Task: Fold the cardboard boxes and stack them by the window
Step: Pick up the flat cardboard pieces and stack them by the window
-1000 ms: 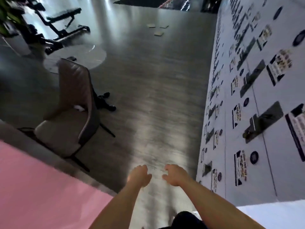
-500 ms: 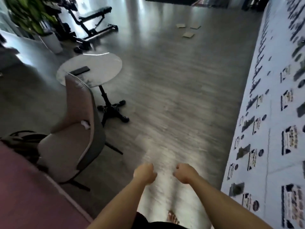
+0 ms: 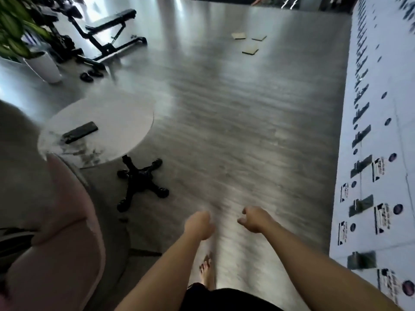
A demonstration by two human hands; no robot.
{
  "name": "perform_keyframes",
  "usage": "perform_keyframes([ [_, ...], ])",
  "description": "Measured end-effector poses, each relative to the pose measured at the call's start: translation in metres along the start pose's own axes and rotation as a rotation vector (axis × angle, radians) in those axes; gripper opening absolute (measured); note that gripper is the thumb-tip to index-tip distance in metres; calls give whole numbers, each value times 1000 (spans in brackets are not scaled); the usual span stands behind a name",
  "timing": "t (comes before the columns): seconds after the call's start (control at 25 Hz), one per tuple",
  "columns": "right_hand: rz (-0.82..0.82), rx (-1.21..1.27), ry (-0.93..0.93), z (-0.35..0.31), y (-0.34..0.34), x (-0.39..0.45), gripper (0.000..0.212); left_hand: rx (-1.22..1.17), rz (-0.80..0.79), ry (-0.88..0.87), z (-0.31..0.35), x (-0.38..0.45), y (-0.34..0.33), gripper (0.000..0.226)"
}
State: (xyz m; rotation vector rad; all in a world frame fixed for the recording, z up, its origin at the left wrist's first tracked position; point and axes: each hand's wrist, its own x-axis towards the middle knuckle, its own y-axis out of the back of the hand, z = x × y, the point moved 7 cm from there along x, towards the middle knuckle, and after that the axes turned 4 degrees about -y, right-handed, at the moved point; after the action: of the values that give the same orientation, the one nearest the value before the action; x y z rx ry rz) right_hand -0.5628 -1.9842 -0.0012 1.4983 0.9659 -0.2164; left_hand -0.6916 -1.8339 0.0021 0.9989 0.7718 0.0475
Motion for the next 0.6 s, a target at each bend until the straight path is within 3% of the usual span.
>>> perform_keyframes([
  [0.16, 30, 111, -50, -25, 75, 77, 57, 30, -2, -17, 4, 104, 85, 30],
  [0.32, -26, 125, -108, -20, 116, 144, 53, 40, -52, -39, 32, 189, 120, 26],
  [0.6, 7, 89, -82, -9, 266, 316, 49, 52, 34, -49, 100, 368, 235, 35],
])
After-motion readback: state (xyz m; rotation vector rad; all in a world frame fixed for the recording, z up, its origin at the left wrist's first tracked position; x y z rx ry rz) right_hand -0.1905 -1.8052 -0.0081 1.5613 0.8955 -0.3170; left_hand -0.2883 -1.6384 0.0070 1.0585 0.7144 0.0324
